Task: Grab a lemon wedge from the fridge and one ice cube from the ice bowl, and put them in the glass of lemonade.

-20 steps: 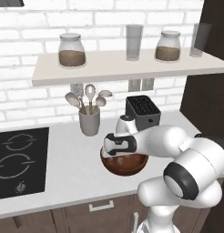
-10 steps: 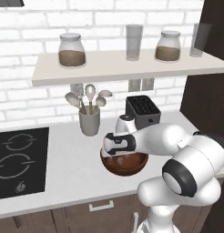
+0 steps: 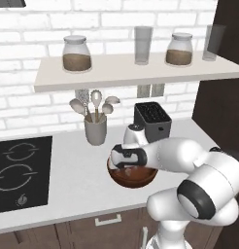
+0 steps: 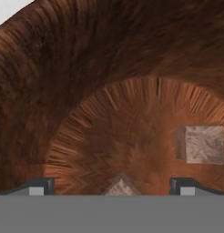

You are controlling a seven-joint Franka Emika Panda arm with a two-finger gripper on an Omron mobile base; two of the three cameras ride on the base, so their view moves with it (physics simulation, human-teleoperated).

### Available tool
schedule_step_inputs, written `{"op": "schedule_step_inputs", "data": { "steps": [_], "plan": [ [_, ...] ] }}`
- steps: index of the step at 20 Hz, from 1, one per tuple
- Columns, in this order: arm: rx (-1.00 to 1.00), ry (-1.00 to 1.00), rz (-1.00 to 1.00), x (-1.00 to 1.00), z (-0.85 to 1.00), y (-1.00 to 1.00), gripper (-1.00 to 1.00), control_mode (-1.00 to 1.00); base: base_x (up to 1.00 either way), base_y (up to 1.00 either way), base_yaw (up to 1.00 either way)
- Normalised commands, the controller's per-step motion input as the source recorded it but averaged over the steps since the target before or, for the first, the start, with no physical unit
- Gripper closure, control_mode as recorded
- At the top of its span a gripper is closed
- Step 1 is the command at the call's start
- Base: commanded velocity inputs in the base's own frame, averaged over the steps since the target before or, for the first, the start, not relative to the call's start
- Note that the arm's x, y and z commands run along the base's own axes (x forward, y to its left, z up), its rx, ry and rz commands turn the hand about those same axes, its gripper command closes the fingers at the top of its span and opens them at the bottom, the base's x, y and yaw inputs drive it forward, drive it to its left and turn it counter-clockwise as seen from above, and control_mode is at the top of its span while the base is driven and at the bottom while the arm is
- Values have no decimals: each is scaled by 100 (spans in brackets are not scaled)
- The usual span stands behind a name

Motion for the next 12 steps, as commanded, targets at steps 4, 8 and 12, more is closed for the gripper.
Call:
{"op": "schedule_step_inputs", "data": {
  "steps": [4,8,12],
  "plan": [
    [0,-1,0,0,0,0,-100,-100,0,0,0],
    [0,-3,0,-7,0,-8,-100,-100,0,0,0],
    [0,-4,0,-14,0,-15,-100,-100,0,0,0]
  ]
}}
